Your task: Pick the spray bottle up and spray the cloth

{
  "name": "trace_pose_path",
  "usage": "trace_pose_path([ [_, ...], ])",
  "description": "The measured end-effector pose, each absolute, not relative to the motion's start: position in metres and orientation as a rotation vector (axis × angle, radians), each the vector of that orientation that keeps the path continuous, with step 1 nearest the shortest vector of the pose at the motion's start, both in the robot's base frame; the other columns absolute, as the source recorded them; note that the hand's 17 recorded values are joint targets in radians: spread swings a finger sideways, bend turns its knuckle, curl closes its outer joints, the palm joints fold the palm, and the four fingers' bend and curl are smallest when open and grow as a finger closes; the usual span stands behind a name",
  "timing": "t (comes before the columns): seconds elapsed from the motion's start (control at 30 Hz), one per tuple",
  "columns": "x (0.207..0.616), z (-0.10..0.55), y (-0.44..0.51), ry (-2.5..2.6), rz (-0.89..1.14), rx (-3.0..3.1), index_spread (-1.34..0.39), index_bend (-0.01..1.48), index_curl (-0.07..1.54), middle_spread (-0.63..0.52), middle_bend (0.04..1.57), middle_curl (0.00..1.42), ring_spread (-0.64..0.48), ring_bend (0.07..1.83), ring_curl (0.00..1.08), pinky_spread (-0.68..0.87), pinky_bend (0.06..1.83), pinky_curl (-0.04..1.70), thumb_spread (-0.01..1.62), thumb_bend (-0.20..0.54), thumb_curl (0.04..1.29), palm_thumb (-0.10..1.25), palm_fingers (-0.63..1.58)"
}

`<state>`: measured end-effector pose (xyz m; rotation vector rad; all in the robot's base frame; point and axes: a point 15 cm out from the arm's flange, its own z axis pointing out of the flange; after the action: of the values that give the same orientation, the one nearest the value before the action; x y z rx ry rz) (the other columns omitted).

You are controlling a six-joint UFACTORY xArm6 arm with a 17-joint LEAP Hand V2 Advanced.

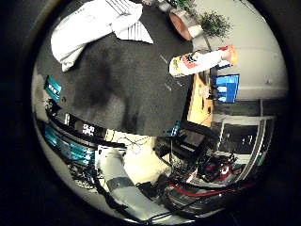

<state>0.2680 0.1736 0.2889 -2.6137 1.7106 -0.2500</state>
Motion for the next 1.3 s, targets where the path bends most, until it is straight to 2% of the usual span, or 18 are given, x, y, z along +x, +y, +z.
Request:
trace_pose_path([
  [0.67, 0.268, 0.3, 0.172, 1.698, -0.262, -2.583, -0.47, 0.2, 0.36, -0.08, 0.19, 0.29, 0.25, 0.19, 0.15, 0.63, 0.47, 0.19, 0.98, -0.016, 0.65, 0.98, 0.4],
  [1.07, 0.28, 0.401, 0.112, 1.681, -0.437, -2.265, -0.48, 0.19, 0.35, -0.11, 0.19, 0.29, 0.24, 0.2, 0.17, 0.63, 0.49, 0.19, 0.94, -0.021, 0.65, 0.99, 0.43],
  [1.3, 0.291, 0.43, 0.06, 1.744, -0.541, -2.165, -0.48, 0.18, 0.34, -0.1, 0.18, 0.28, 0.24, 0.21, 0.18, 0.63, 0.51, 0.2, 0.91, -0.024, 0.65, 0.96, 0.42],
])
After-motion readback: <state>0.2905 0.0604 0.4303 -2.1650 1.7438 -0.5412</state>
